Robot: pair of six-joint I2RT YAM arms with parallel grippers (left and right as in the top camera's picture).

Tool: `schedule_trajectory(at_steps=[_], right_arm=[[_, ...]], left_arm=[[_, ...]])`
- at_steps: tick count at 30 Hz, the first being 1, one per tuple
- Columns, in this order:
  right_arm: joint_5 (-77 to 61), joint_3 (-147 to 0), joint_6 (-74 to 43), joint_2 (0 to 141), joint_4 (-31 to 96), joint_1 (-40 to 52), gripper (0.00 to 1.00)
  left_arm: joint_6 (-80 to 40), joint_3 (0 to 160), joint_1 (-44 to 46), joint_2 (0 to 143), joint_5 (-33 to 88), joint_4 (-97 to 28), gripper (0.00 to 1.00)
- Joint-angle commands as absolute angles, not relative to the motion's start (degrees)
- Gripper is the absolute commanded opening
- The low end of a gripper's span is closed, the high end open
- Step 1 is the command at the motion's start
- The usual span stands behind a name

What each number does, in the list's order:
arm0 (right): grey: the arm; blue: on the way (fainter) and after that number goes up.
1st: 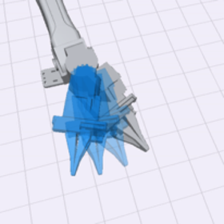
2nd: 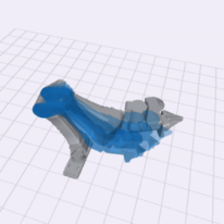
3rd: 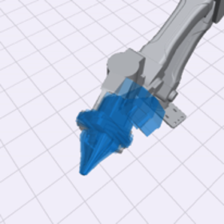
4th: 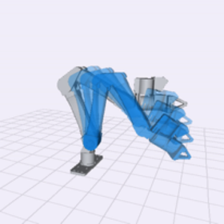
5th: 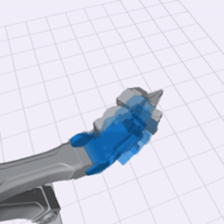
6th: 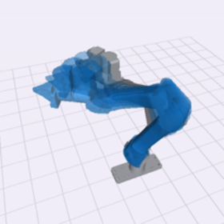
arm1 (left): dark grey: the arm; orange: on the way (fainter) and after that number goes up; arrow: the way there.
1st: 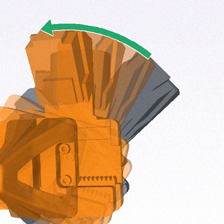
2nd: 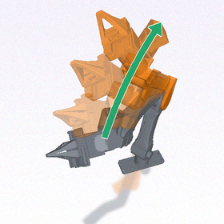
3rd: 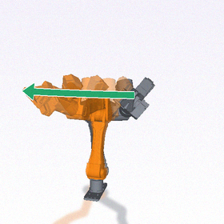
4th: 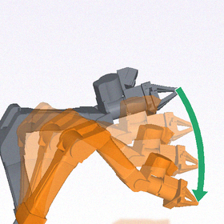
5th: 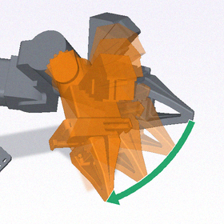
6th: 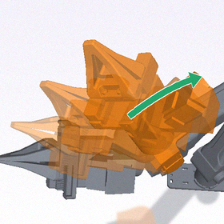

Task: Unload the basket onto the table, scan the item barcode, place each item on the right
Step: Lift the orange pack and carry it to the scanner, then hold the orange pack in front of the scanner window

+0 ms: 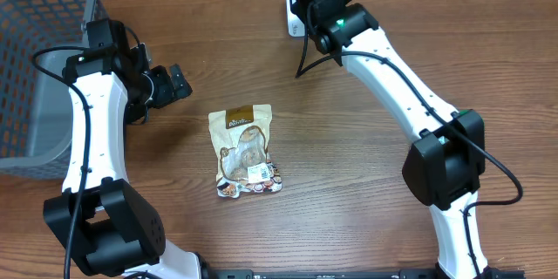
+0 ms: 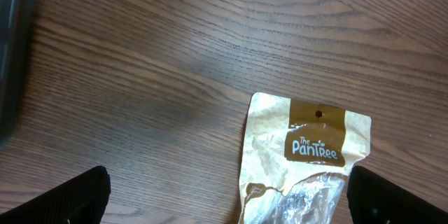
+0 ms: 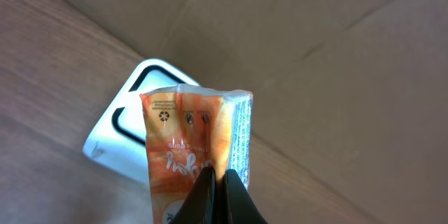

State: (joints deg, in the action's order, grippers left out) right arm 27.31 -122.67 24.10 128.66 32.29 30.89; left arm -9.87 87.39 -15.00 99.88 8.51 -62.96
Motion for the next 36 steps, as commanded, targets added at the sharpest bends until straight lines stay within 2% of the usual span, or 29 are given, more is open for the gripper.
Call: schedule_trajectory(at_steps=[1, 9, 18, 36], right_arm=[[29.54, -124.09, 27.16, 130.04, 29.74, 31.33, 0.04], [31.05, -124.09, 27.79, 133.49, 21.91, 31.62, 0.04], [34.06, -124.09, 47.03, 137.71, 12.97, 32.64, 0.04], [37.89, -124.09, 65.01, 147.26, -5.61, 32.95, 0.04]], left_arm=[[-8.56, 88.60, -14.70, 99.98, 8.40, -62.92, 1.00], [-8.56, 88.60, -14.70, 99.98, 8.40, -62.92, 1.00], [-8.54, 88.60, -14.70, 99.98, 8.40, -62.92, 1.00], [-8.56, 88.60, -14.70, 99.98, 8.40, -62.92, 1.00]])
